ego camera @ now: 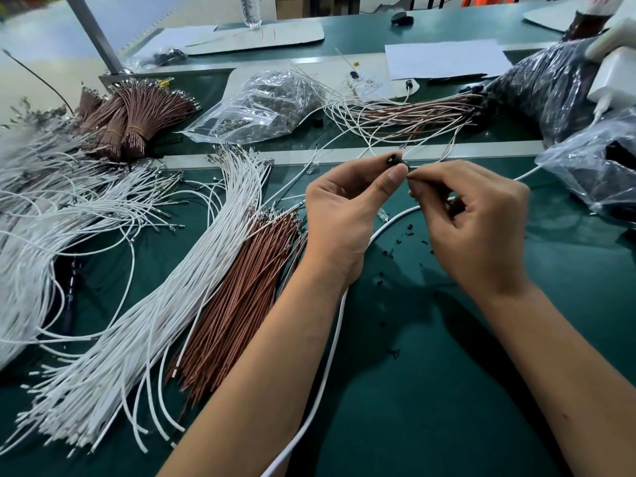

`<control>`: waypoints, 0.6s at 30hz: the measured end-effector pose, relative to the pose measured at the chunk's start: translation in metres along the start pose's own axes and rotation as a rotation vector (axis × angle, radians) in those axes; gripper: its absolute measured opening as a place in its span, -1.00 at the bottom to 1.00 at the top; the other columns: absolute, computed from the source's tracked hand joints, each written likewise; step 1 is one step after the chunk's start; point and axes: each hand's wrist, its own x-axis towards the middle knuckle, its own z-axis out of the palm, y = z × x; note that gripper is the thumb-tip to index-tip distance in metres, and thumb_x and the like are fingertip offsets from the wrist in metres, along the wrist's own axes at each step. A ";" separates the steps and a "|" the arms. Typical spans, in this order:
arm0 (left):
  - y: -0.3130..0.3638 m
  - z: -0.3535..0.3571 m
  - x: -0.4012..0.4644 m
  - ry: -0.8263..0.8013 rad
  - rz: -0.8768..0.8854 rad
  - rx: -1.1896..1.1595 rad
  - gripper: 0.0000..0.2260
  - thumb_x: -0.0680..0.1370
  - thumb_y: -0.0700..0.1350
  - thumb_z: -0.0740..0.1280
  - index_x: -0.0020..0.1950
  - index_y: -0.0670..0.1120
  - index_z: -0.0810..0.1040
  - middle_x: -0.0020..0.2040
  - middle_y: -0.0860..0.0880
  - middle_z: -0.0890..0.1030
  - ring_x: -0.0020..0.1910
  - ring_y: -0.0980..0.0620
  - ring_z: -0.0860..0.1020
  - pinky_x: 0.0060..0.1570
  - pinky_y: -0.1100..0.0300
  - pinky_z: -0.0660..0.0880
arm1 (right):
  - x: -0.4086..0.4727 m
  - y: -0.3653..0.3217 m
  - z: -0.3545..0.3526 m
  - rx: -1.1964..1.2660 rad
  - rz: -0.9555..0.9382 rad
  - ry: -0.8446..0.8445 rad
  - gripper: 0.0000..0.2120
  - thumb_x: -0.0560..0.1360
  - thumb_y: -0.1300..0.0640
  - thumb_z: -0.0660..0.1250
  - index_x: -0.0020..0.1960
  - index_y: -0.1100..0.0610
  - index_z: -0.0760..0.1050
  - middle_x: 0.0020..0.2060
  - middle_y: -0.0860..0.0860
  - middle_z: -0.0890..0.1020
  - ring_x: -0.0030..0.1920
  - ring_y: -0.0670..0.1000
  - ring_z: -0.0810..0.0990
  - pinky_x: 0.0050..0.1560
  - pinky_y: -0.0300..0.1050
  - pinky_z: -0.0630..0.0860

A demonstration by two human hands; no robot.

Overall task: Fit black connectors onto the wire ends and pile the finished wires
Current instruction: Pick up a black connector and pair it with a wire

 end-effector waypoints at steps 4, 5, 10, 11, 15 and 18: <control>0.001 -0.001 0.000 -0.008 0.016 0.012 -0.82 0.47 -0.45 0.43 -0.06 -0.20 0.68 -0.19 0.00 0.73 -0.18 0.15 0.66 -0.11 0.33 0.55 | 0.000 0.001 0.000 0.002 0.000 -0.001 -0.91 0.61 0.24 0.42 0.00 0.23 0.70 -0.12 0.02 0.72 -0.13 -0.03 0.66 -0.07 -0.27 0.51; 0.001 -0.001 0.000 -0.008 0.022 0.016 -0.82 0.47 -0.45 0.43 -0.07 -0.20 0.68 -0.19 -0.01 0.73 -0.18 0.14 0.66 -0.10 0.31 0.55 | 0.000 0.002 0.000 0.000 -0.001 -0.001 -0.91 0.61 0.23 0.42 0.00 0.23 0.70 -0.12 0.02 0.72 -0.13 -0.03 0.66 -0.08 -0.27 0.51; 0.001 -0.002 0.001 0.005 0.047 0.030 -0.83 0.44 -0.48 0.45 -0.07 -0.25 0.68 -0.17 -0.07 0.72 -0.15 0.06 0.66 0.01 0.23 0.59 | 0.000 0.003 0.000 -0.003 -0.005 -0.010 -0.91 0.60 0.23 0.42 -0.02 0.22 0.69 -0.14 0.01 0.72 -0.15 -0.04 0.65 -0.08 -0.26 0.50; 0.001 -0.002 0.002 0.004 0.050 0.034 -0.83 0.44 -0.48 0.45 -0.06 -0.26 0.67 -0.17 -0.07 0.72 -0.15 0.05 0.66 0.02 0.22 0.59 | 0.000 0.003 0.000 -0.002 -0.004 -0.016 -0.91 0.60 0.23 0.42 -0.02 0.22 0.69 -0.14 0.01 0.72 -0.15 -0.04 0.64 -0.08 -0.28 0.49; 0.002 -0.003 0.002 0.006 0.057 0.042 -0.83 0.43 -0.49 0.45 -0.05 -0.29 0.67 -0.18 -0.09 0.71 -0.16 0.04 0.66 0.00 0.22 0.60 | -0.001 0.003 0.001 0.010 0.011 -0.034 -0.92 0.59 0.25 0.42 -0.02 0.22 0.69 -0.15 0.00 0.72 -0.16 -0.05 0.63 -0.11 -0.30 0.49; 0.002 -0.003 0.001 0.012 0.056 0.039 -0.83 0.43 -0.49 0.45 -0.06 -0.28 0.67 -0.18 -0.08 0.72 -0.16 0.05 0.67 -0.02 0.23 0.59 | -0.001 0.003 0.001 0.019 0.025 -0.048 -0.94 0.57 0.27 0.43 -0.04 0.22 0.69 -0.16 0.00 0.71 -0.18 -0.03 0.64 -0.15 -0.16 0.56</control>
